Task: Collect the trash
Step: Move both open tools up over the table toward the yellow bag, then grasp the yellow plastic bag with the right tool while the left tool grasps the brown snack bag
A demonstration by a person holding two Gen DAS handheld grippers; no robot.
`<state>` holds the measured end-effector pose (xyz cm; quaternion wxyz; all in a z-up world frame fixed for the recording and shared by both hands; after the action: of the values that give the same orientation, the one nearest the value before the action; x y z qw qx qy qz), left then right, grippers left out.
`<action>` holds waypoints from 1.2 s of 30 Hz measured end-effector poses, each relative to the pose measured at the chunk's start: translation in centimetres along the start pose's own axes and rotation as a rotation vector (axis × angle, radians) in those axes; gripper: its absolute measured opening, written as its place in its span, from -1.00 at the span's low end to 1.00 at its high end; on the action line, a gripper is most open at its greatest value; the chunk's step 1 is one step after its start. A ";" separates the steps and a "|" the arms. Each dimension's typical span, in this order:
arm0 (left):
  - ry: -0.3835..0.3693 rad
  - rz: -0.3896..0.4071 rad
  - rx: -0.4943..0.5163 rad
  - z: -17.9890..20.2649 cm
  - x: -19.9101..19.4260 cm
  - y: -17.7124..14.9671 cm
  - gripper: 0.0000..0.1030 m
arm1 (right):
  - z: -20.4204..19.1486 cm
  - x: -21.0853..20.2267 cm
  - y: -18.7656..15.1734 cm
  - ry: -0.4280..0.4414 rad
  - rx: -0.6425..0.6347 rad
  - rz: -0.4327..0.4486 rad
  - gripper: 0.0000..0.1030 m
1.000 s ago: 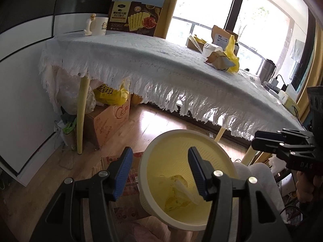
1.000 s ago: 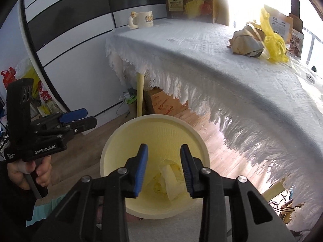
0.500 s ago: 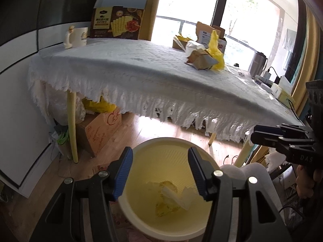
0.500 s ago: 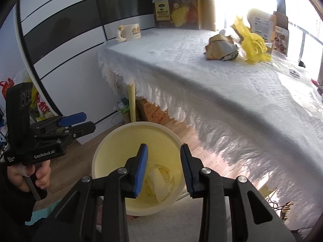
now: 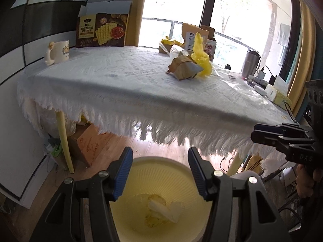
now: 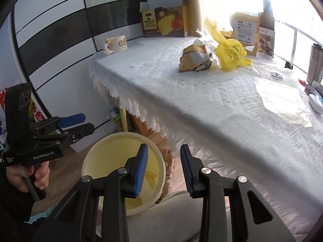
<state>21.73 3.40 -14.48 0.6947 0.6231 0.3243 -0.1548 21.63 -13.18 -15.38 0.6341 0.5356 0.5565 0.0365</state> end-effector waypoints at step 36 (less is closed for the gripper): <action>-0.050 0.062 0.031 7.2 9.1 12.6 0.13 | 12.1 0.0 11.3 -0.114 -0.091 0.005 -0.40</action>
<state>38.08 0.40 -10.61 0.6972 0.6396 0.2850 -0.1537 36.85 -16.10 -9.59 0.6885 0.5089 0.5157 0.0326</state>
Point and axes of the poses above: each gripper's, at about its wrist camera, not at the fingertips, and x roughly the way its jaws point, z to its right, y to its top, the point moved 7 cm from there along x, roughly the way its jaws point, and after that the axes turned 13 degrees about y, right-handed, at the moved point
